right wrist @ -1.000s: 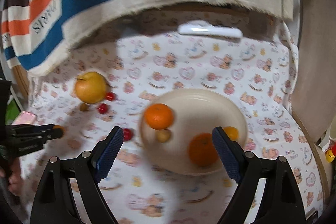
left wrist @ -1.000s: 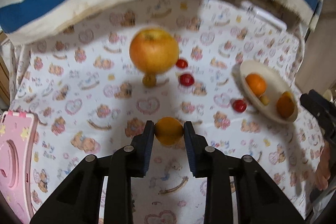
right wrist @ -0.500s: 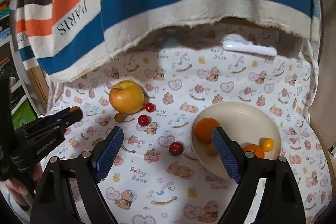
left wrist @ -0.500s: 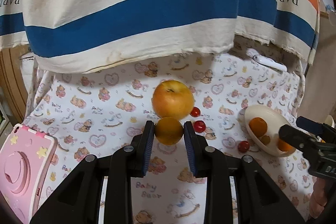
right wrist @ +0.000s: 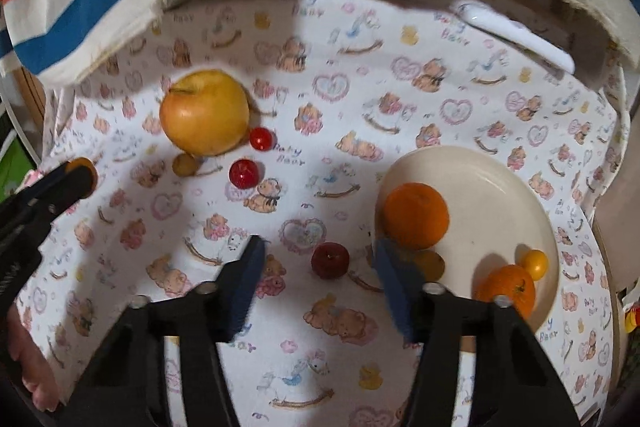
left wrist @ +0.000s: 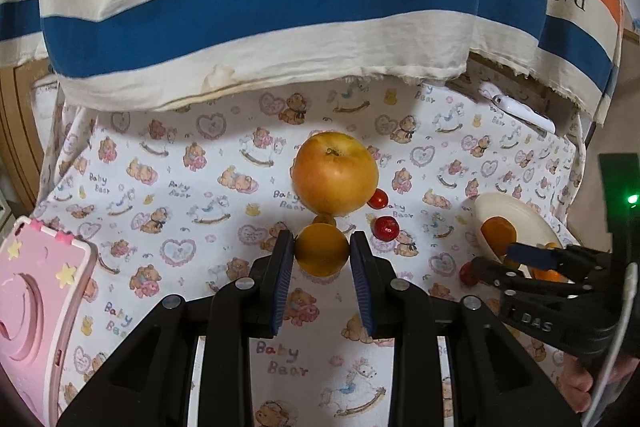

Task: Organize fruits
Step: 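Lift the small orange with the left tool while the right tool grasps a red fruit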

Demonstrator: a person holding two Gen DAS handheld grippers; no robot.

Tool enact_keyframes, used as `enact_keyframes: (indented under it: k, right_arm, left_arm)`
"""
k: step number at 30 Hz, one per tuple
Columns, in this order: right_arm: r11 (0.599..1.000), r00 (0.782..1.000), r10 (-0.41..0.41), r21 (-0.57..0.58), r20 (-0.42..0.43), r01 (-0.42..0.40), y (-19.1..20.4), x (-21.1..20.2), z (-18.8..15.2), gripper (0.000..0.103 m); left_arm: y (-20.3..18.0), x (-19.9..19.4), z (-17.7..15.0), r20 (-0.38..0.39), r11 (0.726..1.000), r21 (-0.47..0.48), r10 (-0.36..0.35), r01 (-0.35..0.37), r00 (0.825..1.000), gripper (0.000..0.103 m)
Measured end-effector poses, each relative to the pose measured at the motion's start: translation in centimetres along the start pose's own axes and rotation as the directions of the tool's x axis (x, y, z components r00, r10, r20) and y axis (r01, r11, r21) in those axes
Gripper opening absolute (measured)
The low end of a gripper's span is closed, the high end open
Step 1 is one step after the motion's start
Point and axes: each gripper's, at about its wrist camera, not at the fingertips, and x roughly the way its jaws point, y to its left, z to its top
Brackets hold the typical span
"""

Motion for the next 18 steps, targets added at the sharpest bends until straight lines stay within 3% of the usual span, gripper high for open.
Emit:
enact_keyframes:
  k: [9, 18]
  right_arm:
    - [1.0, 0.999, -0.022, 0.008, -0.032, 0.023, 0.5, 1.6, 0.1, 0.036]
    - [0.997, 0.993, -0.083, -0.015, -0.084, 0.082, 0.9, 2.9, 0.0, 0.032]
  left_arm:
    - [0.2, 0.1, 0.1, -0.005, 1.0, -0.018, -0.021, 0.021, 1.0, 0.028]
    - [0.4, -0.2, 0.3, 0.007, 1.0, -0.028, -0.006, 0.006, 1.0, 0.028]
